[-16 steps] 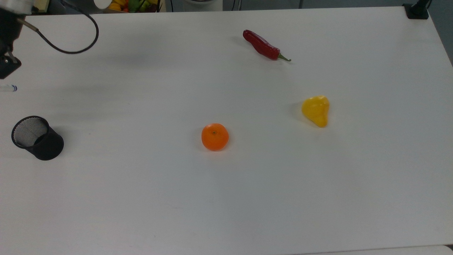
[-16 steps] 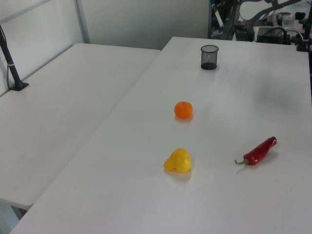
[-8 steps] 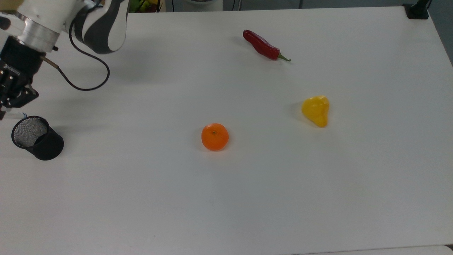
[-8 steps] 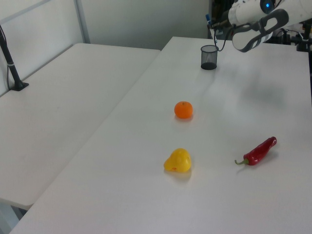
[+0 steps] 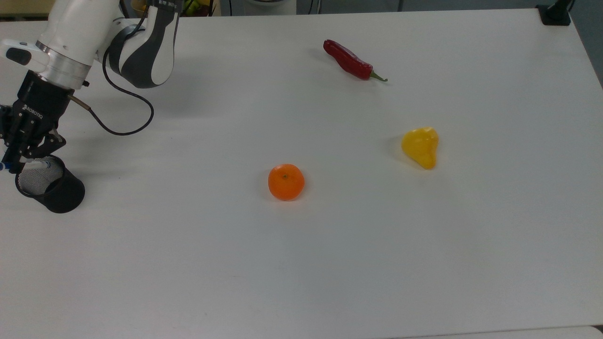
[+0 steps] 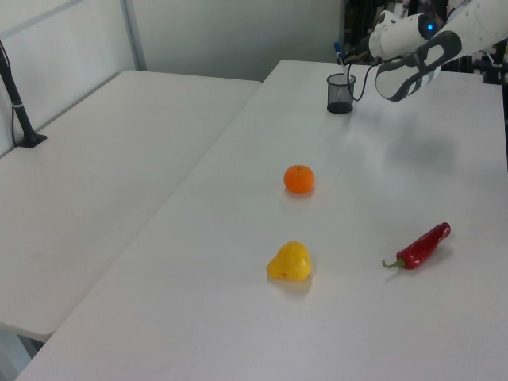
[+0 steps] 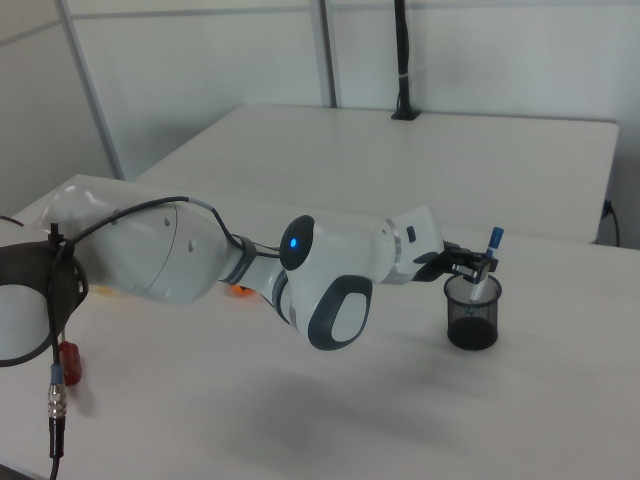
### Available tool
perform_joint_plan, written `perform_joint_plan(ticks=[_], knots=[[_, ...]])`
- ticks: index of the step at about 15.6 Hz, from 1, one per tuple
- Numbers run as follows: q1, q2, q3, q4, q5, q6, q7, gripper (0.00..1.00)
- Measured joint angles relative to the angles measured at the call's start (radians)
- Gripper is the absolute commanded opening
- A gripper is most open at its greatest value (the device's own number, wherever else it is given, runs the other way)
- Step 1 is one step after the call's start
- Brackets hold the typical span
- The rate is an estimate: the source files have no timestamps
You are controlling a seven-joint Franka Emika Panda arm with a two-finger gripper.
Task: Place marker
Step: 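Position the held marker above the cup opening and lower it, then open the gripper to release the marker into the cup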
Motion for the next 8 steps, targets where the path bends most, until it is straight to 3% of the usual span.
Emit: perform_joint_plan(ticks=[1,6,8], knots=[[0.000,0.001,0.000,0.000,0.000,0.000,0.000,0.01],[0.001,0.002,0.000,0.001,0.000,0.000,0.000,0.44],[0.001,0.002,0.000,0.001,0.000,0.000,0.000,0.85]])
